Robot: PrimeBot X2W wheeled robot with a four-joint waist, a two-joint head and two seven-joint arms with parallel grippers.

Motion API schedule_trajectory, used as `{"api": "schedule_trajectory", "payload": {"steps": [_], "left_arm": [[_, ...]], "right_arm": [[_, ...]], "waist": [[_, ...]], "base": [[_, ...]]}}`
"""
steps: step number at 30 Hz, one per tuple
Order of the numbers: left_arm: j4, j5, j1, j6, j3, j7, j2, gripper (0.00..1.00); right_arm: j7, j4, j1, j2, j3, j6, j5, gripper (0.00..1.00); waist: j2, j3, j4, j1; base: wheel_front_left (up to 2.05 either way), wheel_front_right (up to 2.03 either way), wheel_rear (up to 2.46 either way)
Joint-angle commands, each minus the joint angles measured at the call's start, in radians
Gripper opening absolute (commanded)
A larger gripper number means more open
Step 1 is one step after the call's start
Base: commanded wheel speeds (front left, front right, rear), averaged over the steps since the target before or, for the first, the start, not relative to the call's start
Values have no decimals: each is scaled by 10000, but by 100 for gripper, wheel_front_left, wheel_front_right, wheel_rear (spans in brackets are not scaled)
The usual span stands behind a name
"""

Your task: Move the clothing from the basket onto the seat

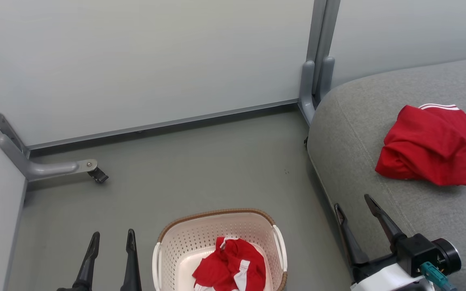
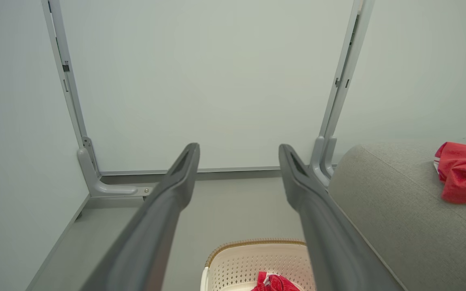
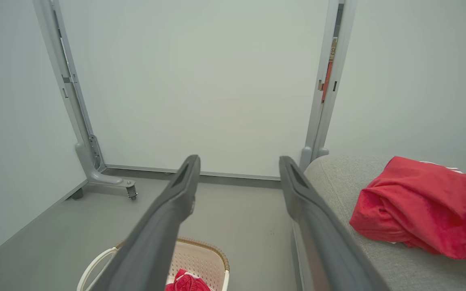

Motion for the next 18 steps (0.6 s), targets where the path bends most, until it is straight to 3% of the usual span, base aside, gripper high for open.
{"api": "schedule_trajectory", "payload": {"steps": [1, 18], "left_arm": [[19, -31, 140, 16, 54, -32, 0, 100], [129, 28, 338, 13, 13, -32, 0, 100]], "right_arm": [[-2, -16, 126, -31, 10, -12, -22, 100], [-2, 127, 312, -32, -142, -10, 150, 100]], "waist": [[0, -85, -50, 1], [0, -256, -195, 1]], "base": [[0, 0, 0], [0, 0, 0]]}}
